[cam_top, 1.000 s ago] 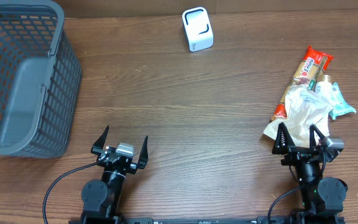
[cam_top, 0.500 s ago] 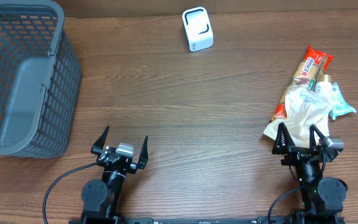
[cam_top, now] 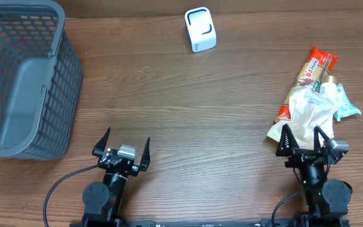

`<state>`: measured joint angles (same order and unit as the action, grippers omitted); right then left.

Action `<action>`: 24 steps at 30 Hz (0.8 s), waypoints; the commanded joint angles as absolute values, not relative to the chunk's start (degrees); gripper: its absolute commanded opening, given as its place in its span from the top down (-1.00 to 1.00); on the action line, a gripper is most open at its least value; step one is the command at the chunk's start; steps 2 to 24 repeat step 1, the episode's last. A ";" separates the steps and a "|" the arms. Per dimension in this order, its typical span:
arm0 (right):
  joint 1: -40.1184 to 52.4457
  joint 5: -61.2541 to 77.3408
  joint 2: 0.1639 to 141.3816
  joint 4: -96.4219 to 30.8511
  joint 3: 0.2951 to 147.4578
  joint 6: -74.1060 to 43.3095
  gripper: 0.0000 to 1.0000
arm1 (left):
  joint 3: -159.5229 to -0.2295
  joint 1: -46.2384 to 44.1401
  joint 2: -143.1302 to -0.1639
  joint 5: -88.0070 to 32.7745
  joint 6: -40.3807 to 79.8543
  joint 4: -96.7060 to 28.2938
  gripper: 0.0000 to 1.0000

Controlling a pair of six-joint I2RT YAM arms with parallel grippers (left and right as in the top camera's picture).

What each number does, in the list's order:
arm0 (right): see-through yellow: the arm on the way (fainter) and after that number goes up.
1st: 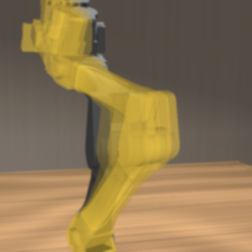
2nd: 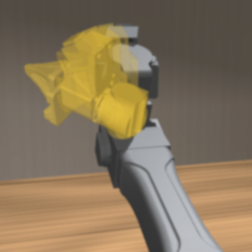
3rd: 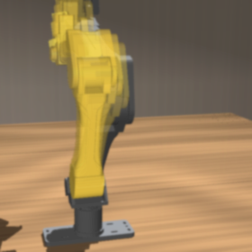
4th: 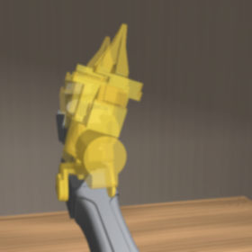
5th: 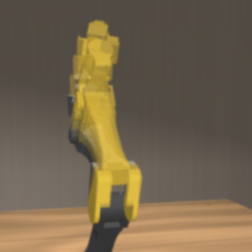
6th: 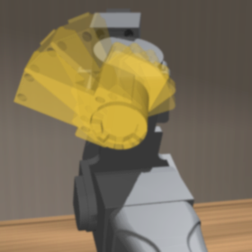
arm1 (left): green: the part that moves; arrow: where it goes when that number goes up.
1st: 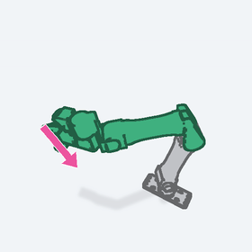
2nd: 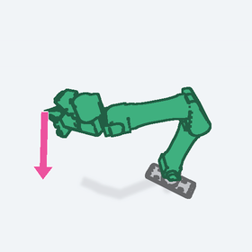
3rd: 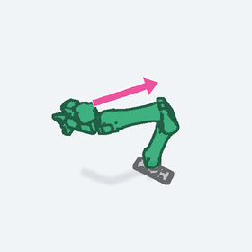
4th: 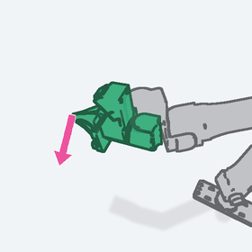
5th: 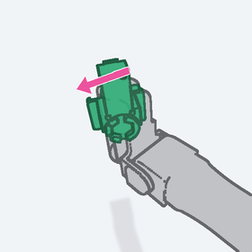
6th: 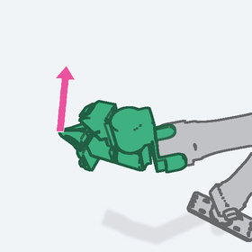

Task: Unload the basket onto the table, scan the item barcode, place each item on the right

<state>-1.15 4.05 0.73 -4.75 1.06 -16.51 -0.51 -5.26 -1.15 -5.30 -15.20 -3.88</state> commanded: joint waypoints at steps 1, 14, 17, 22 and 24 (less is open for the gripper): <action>-1.63 3.75 0.27 -4.54 0.47 -16.43 -1.00 | -0.30 -5.65 -1.02 -5.56 -15.25 -4.01 -1.00; -1.63 3.75 0.27 -4.54 0.47 -16.43 -1.00 | -0.30 -5.65 -1.02 -5.56 -15.25 -4.01 -1.00; -1.63 3.75 0.27 -4.54 0.47 -16.43 -1.00 | -0.30 -5.65 -1.02 -5.56 -15.25 -4.01 -1.00; -1.63 3.75 0.27 -4.54 0.47 -16.43 -1.00 | -0.30 -5.65 -1.02 -5.56 -15.25 -4.01 -1.00; -1.63 3.75 0.27 -4.54 0.47 -16.43 -1.00 | -0.30 -5.65 -1.02 -5.56 -15.25 -4.01 -1.00</action>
